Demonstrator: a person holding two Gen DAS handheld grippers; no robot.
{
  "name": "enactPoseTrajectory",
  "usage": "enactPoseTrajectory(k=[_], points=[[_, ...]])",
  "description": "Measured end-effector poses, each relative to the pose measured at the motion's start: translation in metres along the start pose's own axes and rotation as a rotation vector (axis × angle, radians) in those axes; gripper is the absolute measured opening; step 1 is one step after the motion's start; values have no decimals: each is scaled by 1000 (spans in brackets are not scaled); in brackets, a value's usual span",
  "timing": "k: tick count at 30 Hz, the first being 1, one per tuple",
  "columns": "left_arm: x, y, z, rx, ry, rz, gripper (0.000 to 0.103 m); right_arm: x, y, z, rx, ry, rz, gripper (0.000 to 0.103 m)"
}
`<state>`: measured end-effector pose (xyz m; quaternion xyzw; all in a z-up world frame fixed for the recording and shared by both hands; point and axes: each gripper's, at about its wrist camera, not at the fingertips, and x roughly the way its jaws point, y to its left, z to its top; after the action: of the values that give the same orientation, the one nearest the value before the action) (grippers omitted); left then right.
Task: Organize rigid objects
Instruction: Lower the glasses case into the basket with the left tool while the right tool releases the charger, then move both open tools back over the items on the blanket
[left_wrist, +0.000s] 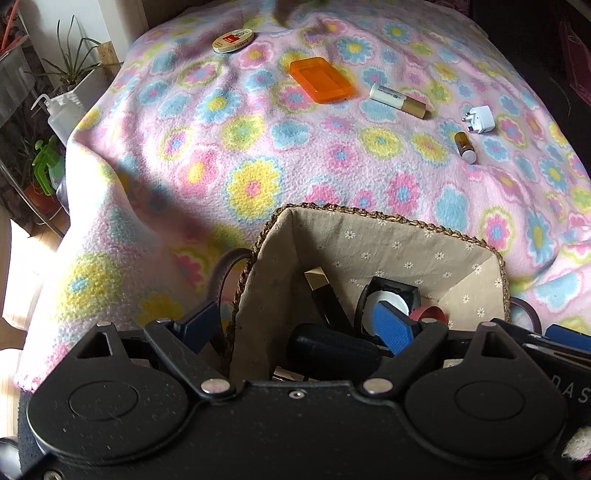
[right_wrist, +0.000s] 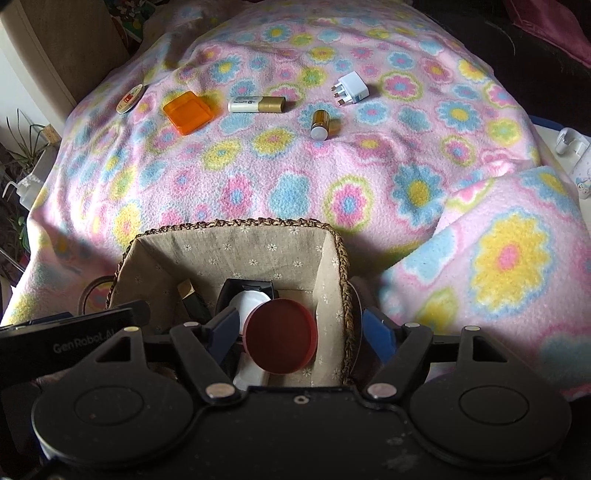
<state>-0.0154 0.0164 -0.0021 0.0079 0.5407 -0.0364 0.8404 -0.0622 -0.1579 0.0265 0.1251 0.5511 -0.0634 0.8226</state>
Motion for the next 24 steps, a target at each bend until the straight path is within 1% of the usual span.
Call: enactPoseTrajectory(k=[11,24], points=[[0,7,1,-32,4,-17,87,-2,6,-2,-43,-9,-39,76],[1,3,1,-19,12,-8,87,0,9,-1,-69,7,-49,77]])
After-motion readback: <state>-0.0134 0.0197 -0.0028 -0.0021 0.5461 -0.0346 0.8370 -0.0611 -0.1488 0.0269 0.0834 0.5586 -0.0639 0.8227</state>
